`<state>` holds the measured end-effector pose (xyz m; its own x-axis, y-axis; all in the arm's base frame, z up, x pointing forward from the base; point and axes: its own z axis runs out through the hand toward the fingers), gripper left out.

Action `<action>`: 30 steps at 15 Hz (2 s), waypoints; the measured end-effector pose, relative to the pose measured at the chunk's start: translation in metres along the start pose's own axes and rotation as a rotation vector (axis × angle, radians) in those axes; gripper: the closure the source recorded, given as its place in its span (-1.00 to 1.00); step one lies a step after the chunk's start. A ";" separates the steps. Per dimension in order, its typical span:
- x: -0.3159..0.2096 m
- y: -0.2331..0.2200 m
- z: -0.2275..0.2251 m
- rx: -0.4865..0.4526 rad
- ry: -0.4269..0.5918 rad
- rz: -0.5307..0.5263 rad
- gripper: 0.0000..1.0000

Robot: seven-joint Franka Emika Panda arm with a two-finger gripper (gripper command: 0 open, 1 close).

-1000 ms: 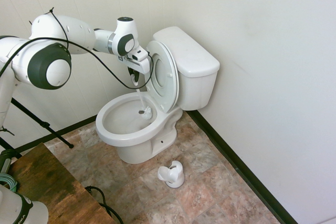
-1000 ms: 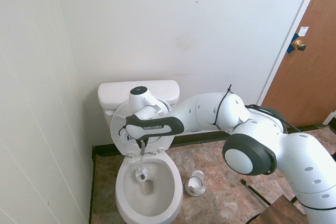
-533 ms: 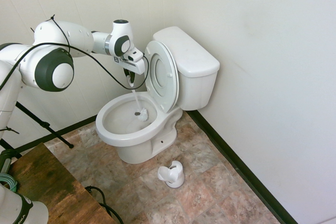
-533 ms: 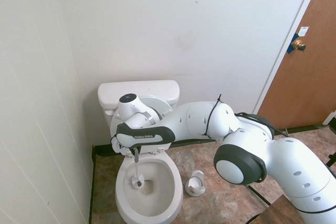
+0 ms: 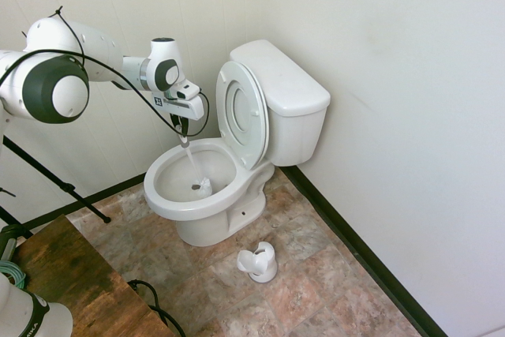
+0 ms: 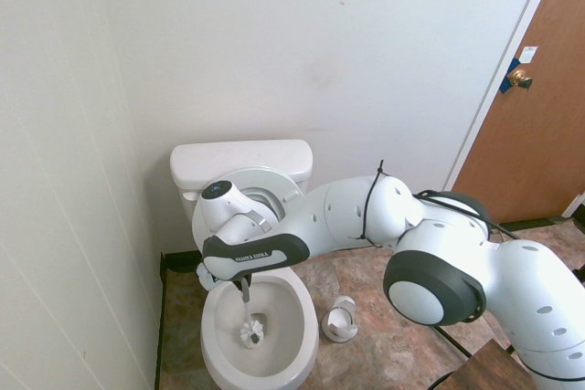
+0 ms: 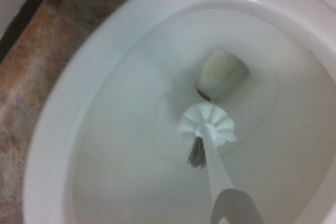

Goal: Clean the toilet

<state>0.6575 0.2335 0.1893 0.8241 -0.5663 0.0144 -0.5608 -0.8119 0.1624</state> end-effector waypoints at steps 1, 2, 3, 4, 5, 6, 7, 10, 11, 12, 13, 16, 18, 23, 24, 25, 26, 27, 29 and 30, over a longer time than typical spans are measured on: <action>0.004 0.014 0.001 -0.005 0.005 -0.001 1.00; 0.011 0.029 0.001 -0.010 0.006 0.007 1.00; 0.022 0.045 0.000 -0.012 0.007 0.022 1.00; 0.035 0.057 -0.002 -0.011 0.012 0.039 1.00; 0.049 0.067 -0.004 -0.008 0.018 0.056 1.00; 0.062 0.075 -0.007 -0.002 0.026 0.072 1.00; 0.072 0.077 -0.011 0.008 0.033 0.084 1.00; 0.092 0.061 -0.014 0.021 0.047 0.096 1.00; 0.096 0.052 -0.014 0.026 0.048 0.096 1.00; 0.100 0.043 -0.013 0.030 0.052 0.094 1.00; 0.101 0.033 -0.014 0.033 0.055 0.090 1.00; 0.094 0.004 -0.023 0.046 0.068 0.065 1.00; 0.081 -0.015 -0.027 0.057 0.072 0.046 1.00; 0.059 -0.038 -0.045 0.076 0.075 0.033 1.00; 0.056 -0.039 -0.053 0.078 0.077 0.037 1.00; 0.051 -0.038 -0.063 0.076 0.075 0.039 1.00; 0.044 -0.034 -0.076 0.067 0.068 0.038 1.00; 0.038 -0.027 -0.092 0.065 0.066 0.038 1.00; 0.025 -0.009 -0.133 0.068 0.067 0.038 1.00; 0.020 0.001 -0.156 0.075 0.071 0.040 1.00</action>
<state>0.6861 0.2434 0.3438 0.8029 -0.5894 0.0895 -0.5958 -0.7986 0.0857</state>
